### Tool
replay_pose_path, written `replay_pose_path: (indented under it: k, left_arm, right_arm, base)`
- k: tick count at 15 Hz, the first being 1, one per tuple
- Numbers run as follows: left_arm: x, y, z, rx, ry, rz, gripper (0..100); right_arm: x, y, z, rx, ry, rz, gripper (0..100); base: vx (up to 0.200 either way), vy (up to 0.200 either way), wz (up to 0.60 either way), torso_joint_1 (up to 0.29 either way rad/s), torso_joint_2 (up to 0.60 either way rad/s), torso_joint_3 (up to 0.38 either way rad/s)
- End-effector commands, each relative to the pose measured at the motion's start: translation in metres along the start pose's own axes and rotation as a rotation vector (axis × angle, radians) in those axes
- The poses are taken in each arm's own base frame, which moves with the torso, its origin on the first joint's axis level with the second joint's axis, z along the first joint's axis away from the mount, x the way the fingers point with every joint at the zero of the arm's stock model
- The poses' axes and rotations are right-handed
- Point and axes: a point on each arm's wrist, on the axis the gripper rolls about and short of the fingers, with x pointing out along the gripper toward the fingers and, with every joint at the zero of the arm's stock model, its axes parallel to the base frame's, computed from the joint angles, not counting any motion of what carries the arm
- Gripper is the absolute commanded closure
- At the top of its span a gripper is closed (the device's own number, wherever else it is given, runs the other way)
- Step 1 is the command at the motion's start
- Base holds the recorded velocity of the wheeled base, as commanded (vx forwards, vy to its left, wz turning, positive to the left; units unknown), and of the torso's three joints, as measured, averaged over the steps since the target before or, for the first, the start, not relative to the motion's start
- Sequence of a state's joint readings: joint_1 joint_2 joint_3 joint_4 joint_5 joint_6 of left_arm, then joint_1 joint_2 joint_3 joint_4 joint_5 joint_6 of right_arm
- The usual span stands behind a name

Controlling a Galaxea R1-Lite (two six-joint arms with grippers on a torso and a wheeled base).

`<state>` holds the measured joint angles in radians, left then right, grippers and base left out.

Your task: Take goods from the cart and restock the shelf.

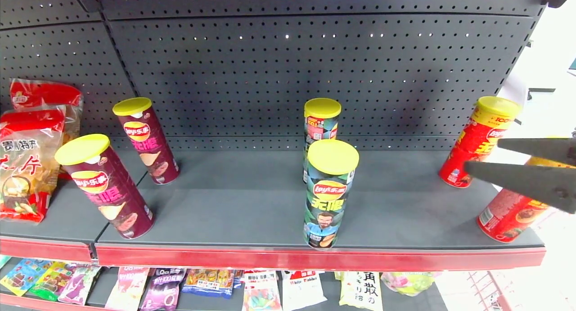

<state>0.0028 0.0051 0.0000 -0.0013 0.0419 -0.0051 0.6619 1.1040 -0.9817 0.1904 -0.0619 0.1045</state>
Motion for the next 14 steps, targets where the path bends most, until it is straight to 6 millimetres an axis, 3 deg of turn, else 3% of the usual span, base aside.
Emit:
replay_pose_path:
  k: [1,6,11,14]
  left_arm:
    - [0.000,0.000,0.000,0.001,0.001,0.001,0]
    - [0.000,0.000,0.000,-0.001,0.002,0.001,0]
    - [0.000,0.000,0.000,-0.001,0.001,0.001,0]
    - [0.000,0.000,0.000,0.001,0.002,0.001,0]
  right_arm:
    - [0.053,0.002,-0.012,0.022,0.162,-0.029,0]
    - [0.076,-0.005,-0.018,0.069,0.191,-0.067,0]
    - [0.090,-0.012,-0.068,-0.002,0.376,-0.094,0]
    - [0.130,-0.008,-0.087,-0.057,0.414,-0.175,0]
  base:
    - [0.000,0.000,0.00,0.000,0.00,0.000]
    - [0.000,0.000,0.00,0.000,0.00,0.000]
    - [0.000,0.000,0.00,0.000,0.00,0.000]
    - [0.000,0.000,0.00,0.000,0.00,0.000]
